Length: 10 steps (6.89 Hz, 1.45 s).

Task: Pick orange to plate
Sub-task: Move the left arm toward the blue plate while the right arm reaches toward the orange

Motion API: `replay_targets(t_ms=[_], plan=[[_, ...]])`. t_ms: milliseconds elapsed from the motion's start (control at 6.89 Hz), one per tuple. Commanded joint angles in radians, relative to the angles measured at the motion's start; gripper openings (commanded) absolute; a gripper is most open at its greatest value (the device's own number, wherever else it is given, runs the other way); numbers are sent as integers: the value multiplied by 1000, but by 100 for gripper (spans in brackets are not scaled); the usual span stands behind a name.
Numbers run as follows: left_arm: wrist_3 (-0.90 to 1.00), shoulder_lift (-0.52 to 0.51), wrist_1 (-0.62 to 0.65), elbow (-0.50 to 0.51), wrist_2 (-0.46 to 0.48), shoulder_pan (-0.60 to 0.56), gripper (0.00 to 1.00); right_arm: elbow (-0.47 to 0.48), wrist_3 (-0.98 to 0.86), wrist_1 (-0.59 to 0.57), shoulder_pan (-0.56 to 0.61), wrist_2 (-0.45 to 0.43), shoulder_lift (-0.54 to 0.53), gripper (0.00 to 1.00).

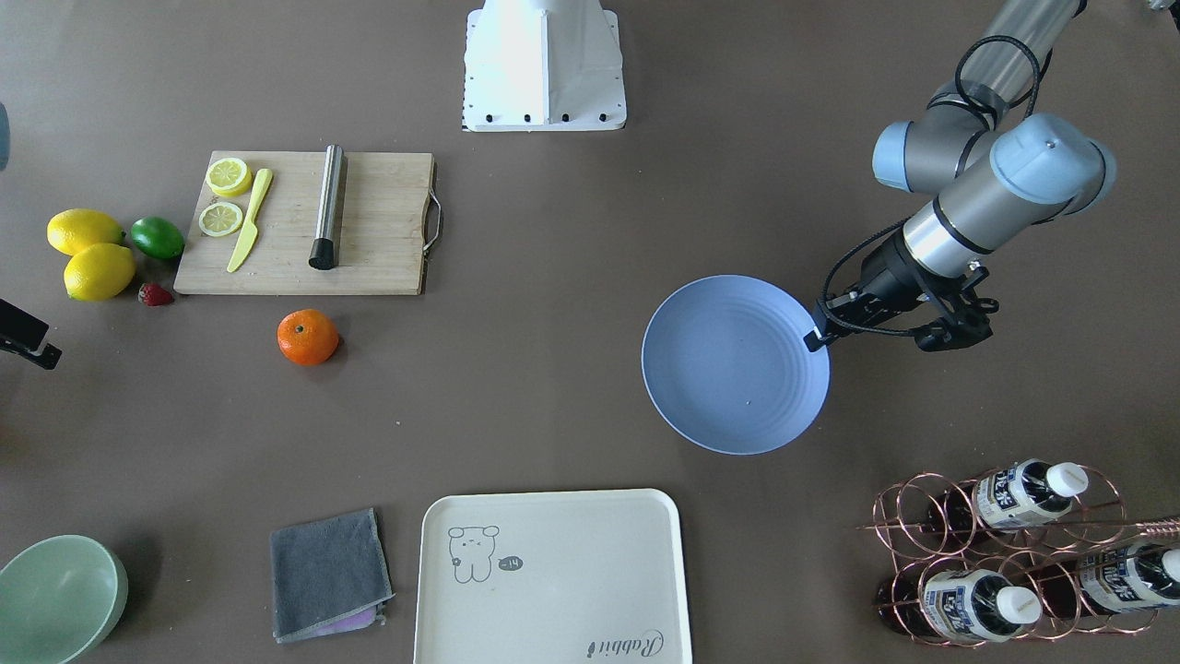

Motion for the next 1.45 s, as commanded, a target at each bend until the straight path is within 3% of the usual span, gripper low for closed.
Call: replay_targets(t_ms=[0, 290, 726, 871, 1016, 1306], plan=[[-111, -64, 86, -50, 152, 137, 0, 11, 167, 42, -112, -78, 44, 100], [-162, -95, 89, -44, 293, 269, 0, 33, 218, 64, -185, -108, 55, 100], [-235, -125, 89, -28, 367, 349, 0, 58, 301, 64, -238, -140, 76, 100], [-238, -127, 87, -26, 367, 348, 18, 65, 306, 64, -248, -142, 76, 100], [-235, -127, 87, -32, 387, 346, 97, 65, 309, 64, -266, -154, 76, 100], [-225, -132, 87, -38, 381, 278, 98, 61, 312, 62, -329, -218, 81, 100]])
